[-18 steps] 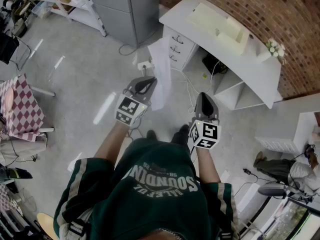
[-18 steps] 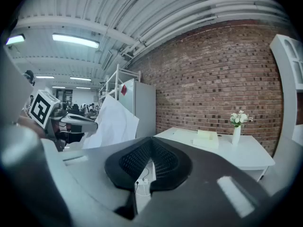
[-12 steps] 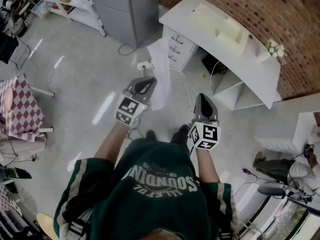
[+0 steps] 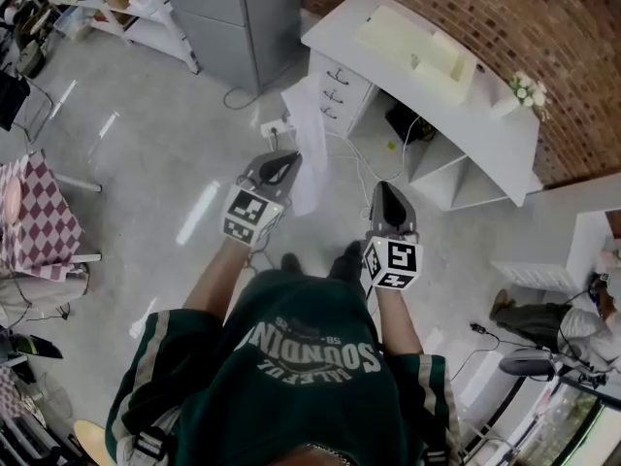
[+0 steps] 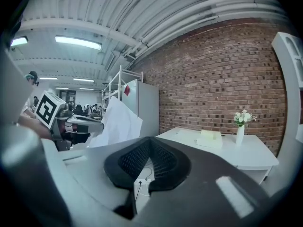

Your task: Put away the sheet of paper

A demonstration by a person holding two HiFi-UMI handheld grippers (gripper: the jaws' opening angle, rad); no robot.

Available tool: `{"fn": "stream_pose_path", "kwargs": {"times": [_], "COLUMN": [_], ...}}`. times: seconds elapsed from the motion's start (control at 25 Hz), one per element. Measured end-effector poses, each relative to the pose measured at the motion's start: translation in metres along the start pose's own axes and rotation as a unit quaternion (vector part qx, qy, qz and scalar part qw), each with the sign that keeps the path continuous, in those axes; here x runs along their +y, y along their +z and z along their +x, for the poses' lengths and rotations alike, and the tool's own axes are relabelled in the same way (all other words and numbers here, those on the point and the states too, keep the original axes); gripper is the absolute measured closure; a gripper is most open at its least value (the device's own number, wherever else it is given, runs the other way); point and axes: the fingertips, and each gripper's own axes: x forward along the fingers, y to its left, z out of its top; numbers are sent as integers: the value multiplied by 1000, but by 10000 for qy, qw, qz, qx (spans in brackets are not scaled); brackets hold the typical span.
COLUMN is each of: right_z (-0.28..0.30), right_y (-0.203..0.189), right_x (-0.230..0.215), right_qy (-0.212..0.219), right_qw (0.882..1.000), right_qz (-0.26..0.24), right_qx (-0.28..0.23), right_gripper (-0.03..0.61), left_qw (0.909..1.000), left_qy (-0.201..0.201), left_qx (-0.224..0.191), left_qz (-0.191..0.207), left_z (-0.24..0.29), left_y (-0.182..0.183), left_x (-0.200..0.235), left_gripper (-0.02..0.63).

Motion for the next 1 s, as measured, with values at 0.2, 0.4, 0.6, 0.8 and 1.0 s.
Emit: {"fn": "stream_pose_path", "kwargs": {"times": [0.2, 0.4, 0.6, 0.8, 1.0], "right_z": [5, 10, 14, 27, 48], "right_y": [-5, 4, 14, 17, 17], "right_x": [4, 3, 1, -15, -35], "right_qy": [107, -82, -90, -138, -163], "right_qw": [9998, 9999, 10000, 9999, 9998], "right_qz": [39, 0, -12, 15, 69], "right_qx": [174, 88, 16, 11, 29], "right_gripper": [578, 578, 578, 578, 578], "left_qw": [10000, 9999, 9998, 9996, 9993], "left_qy": [-46, -101, -169, -237, -335], "left_qx": [13, -13, 29, 71, 122], "left_qz": [-48, -43, -140, -122, -97], "left_z": [1, 9, 22, 46, 77], "left_y": [-1, -2, -2, 1, 5], "left_x": [1, 5, 3, 5, 9], "left_gripper": [603, 603, 603, 603, 603]}}
